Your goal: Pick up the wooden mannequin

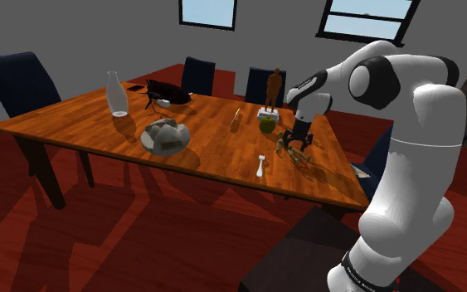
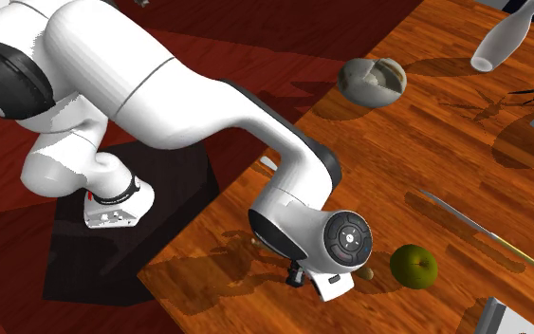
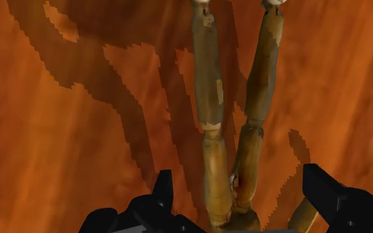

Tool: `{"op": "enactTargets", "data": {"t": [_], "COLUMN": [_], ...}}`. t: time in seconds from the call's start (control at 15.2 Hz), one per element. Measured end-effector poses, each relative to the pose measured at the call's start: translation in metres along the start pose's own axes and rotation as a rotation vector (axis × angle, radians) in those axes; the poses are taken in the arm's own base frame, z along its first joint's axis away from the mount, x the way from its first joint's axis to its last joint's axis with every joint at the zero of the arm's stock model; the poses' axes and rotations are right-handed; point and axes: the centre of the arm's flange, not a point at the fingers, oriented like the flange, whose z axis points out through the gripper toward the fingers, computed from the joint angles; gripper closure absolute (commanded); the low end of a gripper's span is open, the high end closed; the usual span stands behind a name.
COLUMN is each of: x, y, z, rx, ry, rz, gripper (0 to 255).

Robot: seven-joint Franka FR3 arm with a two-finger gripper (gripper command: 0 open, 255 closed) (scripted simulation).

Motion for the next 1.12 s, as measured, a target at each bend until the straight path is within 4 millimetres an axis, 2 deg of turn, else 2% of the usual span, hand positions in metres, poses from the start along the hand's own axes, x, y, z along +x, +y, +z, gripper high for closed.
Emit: {"op": "enactTargets", "data": {"t": [0.07,0.13,0.79,1.12], "x": [0.001,0.001,0.001,-0.002], "y": [0.0,0.001,0.001,0.001], "z": [0.003,0.005,0.006,-0.015], "rx": [0.0,0.0,0.0,0.0], "ry": [0.0,0.0,0.0,0.0], "rz": [0.0,0.0,0.0,0.0], "gripper": [0,255,255,255]}}
